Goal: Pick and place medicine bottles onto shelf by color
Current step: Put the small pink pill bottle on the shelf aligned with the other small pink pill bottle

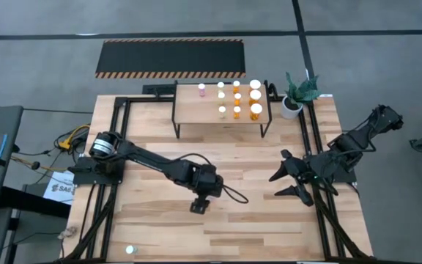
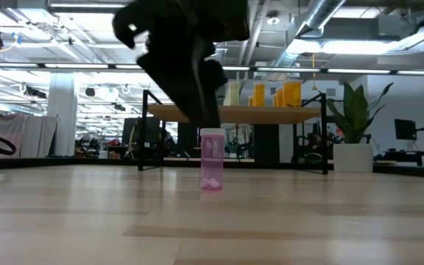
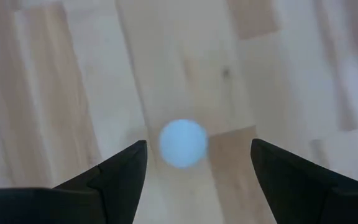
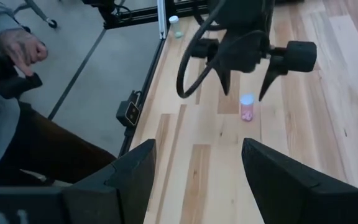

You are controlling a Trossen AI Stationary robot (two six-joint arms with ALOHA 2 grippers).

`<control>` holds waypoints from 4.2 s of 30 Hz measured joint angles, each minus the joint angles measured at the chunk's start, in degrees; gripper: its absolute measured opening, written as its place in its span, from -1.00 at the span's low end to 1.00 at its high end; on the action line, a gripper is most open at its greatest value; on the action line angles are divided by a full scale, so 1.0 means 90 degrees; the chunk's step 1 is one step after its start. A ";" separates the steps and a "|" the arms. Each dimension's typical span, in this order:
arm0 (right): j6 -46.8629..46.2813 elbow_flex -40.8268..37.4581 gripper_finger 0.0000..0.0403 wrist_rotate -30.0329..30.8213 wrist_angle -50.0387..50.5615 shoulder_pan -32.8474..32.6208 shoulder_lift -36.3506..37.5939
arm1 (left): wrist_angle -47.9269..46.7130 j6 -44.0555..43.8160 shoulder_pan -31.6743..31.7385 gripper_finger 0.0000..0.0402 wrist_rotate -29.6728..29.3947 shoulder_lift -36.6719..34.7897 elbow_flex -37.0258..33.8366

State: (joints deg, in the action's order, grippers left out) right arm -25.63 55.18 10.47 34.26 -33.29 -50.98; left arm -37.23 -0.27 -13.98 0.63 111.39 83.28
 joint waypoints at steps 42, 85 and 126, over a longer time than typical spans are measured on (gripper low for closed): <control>-0.0100 0.0000 0.29 0.0008 0.0000 0.0261 0.0000 | 0.0650 0.0242 -0.0007 -0.21 -0.0149 0.0245 -0.0228; -0.0147 0.0000 0.29 0.0010 -0.0058 0.0878 0.0002 | -0.3090 0.0530 0.3695 -0.45 -0.0165 -0.1221 0.3114; 0.0426 0.0000 0.29 -0.0363 -0.0378 0.2845 0.0000 | -0.2730 0.2003 0.5261 -0.45 0.0418 -0.0061 0.3103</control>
State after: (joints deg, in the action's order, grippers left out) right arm -21.79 55.18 7.20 30.86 -7.68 -50.98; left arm -61.80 17.76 33.37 4.40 110.85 111.21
